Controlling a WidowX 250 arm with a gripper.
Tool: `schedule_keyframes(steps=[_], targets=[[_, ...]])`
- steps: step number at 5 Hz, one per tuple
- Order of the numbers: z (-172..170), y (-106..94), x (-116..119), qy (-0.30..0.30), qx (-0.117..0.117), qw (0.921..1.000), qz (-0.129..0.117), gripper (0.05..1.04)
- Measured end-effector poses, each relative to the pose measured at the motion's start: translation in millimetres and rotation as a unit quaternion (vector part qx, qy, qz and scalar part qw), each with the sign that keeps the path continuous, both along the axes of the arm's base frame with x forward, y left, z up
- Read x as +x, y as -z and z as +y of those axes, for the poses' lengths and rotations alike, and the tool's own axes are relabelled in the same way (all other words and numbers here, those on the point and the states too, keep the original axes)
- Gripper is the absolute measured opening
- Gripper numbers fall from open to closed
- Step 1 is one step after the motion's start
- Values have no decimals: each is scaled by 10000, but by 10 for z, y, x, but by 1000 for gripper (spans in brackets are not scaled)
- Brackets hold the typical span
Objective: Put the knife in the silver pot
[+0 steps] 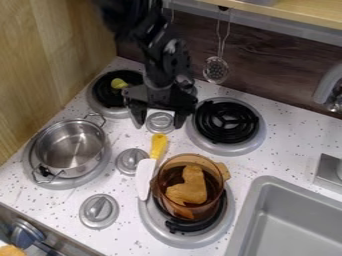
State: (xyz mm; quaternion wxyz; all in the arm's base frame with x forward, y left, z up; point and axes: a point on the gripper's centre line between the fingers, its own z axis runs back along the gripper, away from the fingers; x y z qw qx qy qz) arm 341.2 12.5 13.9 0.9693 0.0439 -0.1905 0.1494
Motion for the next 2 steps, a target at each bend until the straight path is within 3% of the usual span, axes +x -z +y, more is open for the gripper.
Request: schedule_keyframes(steps=[1,2], targets=[[23,252,29,475,96,9986,188,998],[66,348,74,532,253,9972,462,997]])
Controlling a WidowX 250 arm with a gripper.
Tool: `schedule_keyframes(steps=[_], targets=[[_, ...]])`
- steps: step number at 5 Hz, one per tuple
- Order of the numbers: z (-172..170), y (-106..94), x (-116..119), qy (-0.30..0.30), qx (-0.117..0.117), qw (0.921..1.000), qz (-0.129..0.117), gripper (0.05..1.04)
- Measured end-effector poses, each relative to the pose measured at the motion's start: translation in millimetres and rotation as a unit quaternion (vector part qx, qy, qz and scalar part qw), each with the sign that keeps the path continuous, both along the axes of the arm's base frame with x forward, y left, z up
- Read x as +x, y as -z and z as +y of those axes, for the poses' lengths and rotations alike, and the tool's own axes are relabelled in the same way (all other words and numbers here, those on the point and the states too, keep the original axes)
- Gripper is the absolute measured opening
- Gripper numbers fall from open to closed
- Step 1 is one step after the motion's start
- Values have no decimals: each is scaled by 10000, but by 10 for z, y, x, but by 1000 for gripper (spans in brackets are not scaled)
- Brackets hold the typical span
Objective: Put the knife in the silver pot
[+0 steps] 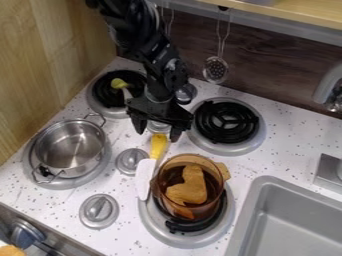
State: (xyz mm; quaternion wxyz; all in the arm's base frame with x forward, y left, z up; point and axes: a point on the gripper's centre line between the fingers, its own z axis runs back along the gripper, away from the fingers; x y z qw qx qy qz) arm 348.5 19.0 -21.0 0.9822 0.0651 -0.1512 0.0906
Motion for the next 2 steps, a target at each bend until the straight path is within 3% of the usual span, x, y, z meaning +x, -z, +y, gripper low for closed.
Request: schedule_keyframes(steps=[2], targets=[[-19,132,15,33,-48,9996,275,997]])
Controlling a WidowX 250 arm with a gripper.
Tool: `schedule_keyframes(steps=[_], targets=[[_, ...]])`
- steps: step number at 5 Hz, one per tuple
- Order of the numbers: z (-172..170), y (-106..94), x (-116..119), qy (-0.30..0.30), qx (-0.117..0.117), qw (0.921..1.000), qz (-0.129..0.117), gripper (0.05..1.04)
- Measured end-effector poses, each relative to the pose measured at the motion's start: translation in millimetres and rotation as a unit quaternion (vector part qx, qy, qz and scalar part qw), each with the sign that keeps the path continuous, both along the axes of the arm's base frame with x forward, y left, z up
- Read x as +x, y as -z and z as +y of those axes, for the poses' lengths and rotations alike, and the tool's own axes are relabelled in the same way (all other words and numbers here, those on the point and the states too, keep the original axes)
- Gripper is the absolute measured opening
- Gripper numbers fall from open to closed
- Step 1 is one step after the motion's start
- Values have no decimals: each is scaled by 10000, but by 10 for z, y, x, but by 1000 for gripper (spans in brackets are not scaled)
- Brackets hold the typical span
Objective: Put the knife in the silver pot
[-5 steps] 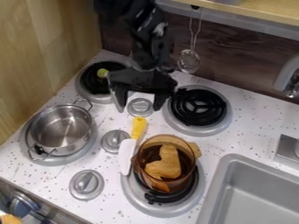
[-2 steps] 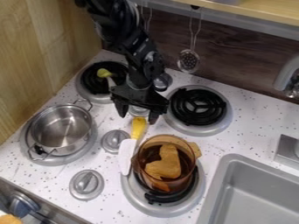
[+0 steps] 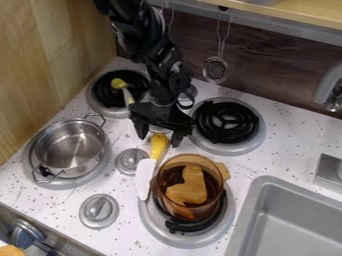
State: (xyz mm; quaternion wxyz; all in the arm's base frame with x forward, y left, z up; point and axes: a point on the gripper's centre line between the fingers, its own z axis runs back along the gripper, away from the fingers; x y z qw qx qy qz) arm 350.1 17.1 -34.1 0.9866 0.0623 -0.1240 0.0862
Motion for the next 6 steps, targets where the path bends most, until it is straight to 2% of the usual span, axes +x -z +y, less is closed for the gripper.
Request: schedule_keyframes(steps=[2,3,4,5,6], targets=[[3,123,-26,71,-243,9984,504,997],[24,140,22,125,-407,9985,348,969],[15,153,79,232,-450,9982,316,708],[28,147,63,224,-346,9982,426,500],[17,128,63,221,-325,9973,624,497]])
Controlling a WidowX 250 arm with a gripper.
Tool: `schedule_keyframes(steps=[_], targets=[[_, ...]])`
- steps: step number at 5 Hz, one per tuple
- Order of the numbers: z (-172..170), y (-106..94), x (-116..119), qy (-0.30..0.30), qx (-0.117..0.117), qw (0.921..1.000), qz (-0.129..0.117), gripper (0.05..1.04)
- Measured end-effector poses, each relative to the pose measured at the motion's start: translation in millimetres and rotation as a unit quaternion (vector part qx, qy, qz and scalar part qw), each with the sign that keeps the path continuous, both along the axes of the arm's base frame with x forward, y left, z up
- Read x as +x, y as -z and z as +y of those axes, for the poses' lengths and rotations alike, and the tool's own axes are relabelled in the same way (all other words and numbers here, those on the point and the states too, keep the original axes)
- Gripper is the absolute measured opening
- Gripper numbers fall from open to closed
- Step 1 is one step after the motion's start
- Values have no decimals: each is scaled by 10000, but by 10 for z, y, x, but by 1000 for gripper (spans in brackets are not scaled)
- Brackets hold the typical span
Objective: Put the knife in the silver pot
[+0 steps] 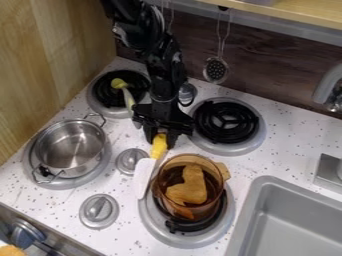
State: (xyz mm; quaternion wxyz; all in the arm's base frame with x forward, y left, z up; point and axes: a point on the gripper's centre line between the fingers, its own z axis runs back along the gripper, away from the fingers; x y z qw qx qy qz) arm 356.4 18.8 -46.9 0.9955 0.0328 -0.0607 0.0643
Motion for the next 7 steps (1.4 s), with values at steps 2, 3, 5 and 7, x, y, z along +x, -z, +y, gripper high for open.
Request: schedule_keyframes(steps=[2,3,5,7], targets=[[-66,-214,-144,-512,-82,9977,426,497],[-43,-321,-176,-506,-45,9982,315,497],[312,-572,-276,-704,280,9968,-258,497],[934,-623,-412,-591,300,9962,-560,497]])
